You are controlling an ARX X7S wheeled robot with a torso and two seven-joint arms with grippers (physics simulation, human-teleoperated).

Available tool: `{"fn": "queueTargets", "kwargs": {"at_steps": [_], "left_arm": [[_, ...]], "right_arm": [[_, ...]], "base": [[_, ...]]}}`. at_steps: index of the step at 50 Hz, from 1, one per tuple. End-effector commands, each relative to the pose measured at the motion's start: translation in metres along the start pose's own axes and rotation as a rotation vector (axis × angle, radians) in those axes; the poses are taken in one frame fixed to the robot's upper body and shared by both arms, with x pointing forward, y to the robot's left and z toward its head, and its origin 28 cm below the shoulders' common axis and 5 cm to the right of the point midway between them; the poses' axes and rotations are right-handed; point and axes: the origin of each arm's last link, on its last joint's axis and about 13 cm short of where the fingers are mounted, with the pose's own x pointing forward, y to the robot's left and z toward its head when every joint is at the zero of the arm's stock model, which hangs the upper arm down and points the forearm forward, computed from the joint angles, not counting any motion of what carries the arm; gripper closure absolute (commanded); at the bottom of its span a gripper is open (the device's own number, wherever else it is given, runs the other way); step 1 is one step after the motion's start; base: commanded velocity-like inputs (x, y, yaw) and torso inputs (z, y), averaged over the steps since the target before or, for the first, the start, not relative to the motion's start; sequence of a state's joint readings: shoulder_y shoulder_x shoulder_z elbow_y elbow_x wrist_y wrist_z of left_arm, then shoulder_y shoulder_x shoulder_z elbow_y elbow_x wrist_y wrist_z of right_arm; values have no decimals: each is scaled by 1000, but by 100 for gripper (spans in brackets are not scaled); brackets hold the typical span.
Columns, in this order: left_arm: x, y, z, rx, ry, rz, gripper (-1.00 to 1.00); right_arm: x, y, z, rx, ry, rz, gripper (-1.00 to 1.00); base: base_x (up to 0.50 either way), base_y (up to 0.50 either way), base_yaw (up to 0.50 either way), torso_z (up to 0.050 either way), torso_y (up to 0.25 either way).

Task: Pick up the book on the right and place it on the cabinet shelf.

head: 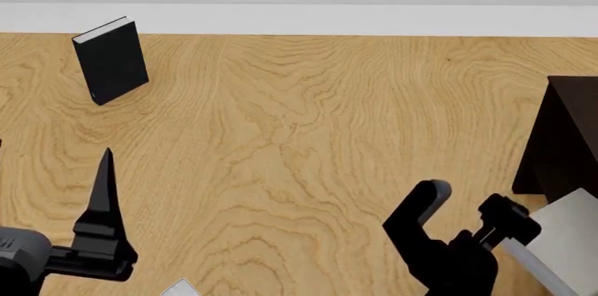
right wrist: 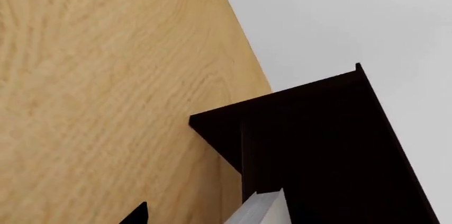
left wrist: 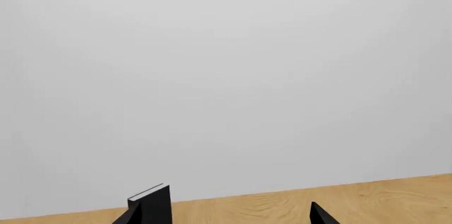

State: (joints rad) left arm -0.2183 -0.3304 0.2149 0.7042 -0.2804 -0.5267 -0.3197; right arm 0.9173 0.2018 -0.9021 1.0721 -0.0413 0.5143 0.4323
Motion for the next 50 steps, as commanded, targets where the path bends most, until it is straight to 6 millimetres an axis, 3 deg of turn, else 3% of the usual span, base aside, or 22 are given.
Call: {"fn": "queueTargets", "kwargs": {"at_steps": [1, 37, 50], "left_arm": [[-2, 1, -1, -3, 17, 11, -100], [-2, 1, -2, 0, 17, 10, -100], [-2, 1, -1, 0, 17, 9, -100]], "right_arm": [[0, 3, 1, -22, 12, 3, -100], [-9, 31, -11, -38, 17, 98, -100], [-32, 28, -18, -46, 16, 94, -100]], "base": [[0, 0, 0, 0, 0], [0, 0, 0, 0, 0], [0, 0, 0, 0, 0]]}}
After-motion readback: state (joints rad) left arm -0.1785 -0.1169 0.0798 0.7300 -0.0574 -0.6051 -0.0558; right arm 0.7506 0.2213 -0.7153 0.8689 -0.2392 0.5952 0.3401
